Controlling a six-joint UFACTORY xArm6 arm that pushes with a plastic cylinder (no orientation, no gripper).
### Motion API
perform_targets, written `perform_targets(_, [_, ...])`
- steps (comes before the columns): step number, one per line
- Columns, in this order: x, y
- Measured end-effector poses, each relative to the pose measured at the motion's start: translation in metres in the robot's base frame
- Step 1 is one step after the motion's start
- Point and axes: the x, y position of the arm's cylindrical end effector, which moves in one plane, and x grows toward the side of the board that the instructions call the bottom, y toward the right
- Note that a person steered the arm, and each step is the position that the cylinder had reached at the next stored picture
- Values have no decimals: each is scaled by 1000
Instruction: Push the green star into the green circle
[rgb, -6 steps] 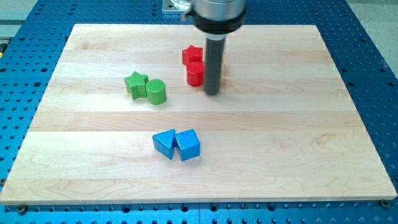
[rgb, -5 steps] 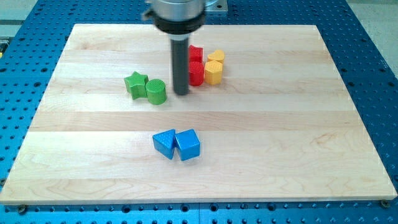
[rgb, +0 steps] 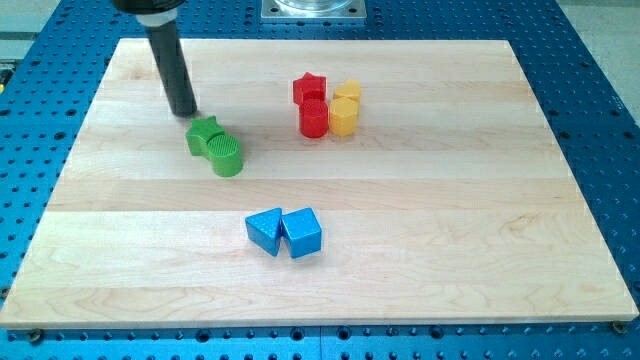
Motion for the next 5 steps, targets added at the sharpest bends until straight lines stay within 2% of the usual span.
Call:
perform_targets(1, [42, 15])
perform_targets(3, [47, 41])
perform_targets(5, [-28, 84])
